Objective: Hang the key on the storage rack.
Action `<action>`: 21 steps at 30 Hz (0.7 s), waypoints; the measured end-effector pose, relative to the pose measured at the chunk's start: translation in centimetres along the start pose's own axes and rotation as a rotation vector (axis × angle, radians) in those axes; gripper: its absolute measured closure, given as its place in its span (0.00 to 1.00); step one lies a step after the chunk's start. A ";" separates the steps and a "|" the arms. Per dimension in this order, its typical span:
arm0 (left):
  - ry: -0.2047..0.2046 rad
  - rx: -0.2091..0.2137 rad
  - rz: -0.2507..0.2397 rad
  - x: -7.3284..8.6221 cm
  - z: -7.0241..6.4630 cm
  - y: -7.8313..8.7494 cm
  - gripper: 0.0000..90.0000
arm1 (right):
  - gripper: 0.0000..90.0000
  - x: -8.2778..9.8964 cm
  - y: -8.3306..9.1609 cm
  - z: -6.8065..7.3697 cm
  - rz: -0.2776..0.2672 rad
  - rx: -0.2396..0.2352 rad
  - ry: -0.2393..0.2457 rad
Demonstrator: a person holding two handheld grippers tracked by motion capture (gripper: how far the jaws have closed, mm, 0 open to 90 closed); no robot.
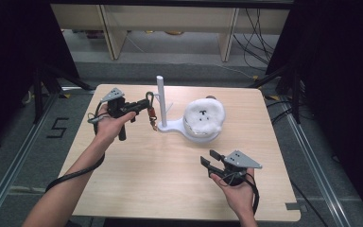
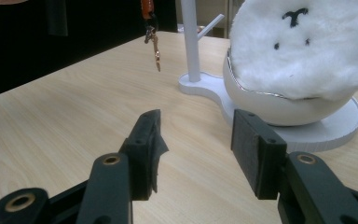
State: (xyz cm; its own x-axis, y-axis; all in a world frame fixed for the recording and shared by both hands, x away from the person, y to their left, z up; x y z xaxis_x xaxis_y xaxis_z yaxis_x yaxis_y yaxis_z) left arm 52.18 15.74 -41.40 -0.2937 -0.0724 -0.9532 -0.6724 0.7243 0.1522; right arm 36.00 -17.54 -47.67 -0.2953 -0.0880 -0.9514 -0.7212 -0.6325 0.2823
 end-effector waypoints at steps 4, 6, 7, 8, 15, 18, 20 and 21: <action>0.006 0.002 0.002 -0.1 0.1 -0.1 0.93 | 0.59 0.1 -0.1 -0.1 -0.005 0.001 0.009; 0.015 0.003 0.004 -0.1 0.1 -0.2 0.93 | 0.59 0.1 -0.1 0.1 -0.003 -0.003 -0.013; 0.021 0.001 0.003 -0.1 0.2 -0.2 0.93 | 0.59 0.1 -0.1 0.1 -0.004 -0.003 -0.011; 0.028 0.001 0.001 -0.1 0.2 -0.3 0.93 | 0.59 0.1 -0.1 0.1 -0.005 -0.003 -0.009; 0.037 -0.007 0.018 0.1 0.2 -0.8 0.93 | 0.59 0.2 -0.1 0.0 0.011 0.000 -0.017; 0.040 -0.015 0.027 0.3 0.2 -1.2 0.93 | 0.59 0.3 -0.2 0.1 0.005 -0.003 -0.035; 0.040 -0.015 0.027 0.4 0.1 -1.3 0.93 | 0.59 0.3 -0.2 -0.2 0.001 -0.002 -0.020; 0.037 -0.019 0.030 0.5 0.1 -1.4 0.92 | 0.59 0.3 -0.2 -0.2 -0.002 -0.003 -0.021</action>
State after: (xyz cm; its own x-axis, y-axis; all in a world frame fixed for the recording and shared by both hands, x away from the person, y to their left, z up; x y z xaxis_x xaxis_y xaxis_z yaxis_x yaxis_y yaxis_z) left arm 53.05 14.82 -42.07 -0.3381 -0.0762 -0.9380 -0.6759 0.7132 0.1857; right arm 36.15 -17.59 -48.01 -0.3069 -0.0706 -0.9491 -0.7197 -0.6354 0.2800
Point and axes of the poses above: each handheld gripper's, and its own axes: y roughly backward along the jaws, x roughly out of its underside, z roughly to its left, the point moved 3 cm from there along -y, roughly forward along the jaws, and after that the axes turned 3 degrees about -z, right-handed, at the moved point
